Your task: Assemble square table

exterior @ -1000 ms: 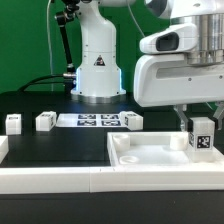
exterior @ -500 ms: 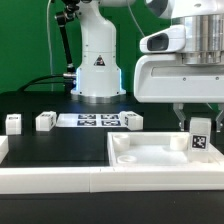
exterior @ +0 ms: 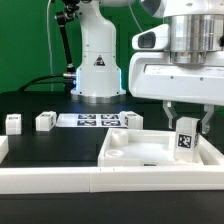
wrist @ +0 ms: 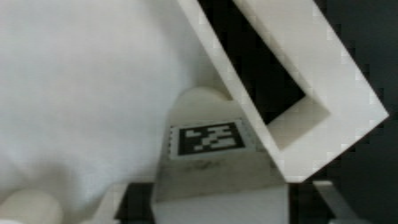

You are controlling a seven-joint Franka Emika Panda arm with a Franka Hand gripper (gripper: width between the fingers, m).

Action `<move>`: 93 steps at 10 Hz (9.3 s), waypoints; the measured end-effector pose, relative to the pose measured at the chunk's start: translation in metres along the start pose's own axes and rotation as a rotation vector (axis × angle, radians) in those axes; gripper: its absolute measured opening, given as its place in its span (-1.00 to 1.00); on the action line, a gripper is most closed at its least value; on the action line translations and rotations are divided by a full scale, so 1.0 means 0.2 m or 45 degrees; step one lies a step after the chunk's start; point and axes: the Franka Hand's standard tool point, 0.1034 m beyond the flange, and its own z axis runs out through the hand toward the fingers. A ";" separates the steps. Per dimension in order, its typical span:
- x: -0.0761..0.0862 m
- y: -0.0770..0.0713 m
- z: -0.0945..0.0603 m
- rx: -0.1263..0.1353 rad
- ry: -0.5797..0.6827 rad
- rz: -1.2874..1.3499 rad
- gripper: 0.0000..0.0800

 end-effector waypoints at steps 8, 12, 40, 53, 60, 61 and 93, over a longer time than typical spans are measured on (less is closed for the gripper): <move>-0.12 0.04 -0.05 -0.009 0.026 -0.464 0.62; -0.13 0.04 -0.04 -0.007 0.018 -0.481 0.62; -0.72 0.63 0.03 -0.060 -0.104 -1.376 0.62; -0.77 0.81 0.10 -0.197 -0.468 -1.394 0.62; -0.77 0.90 0.14 -0.482 -1.005 -1.367 0.62; -0.77 0.89 0.16 -0.514 -1.076 -1.357 0.62; -0.39 0.91 -0.08 -0.396 -1.115 -1.331 -0.27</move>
Offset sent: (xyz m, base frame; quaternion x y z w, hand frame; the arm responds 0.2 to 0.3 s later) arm -0.0125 -0.0004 0.0188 -0.0594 -0.0022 -0.2035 0.9773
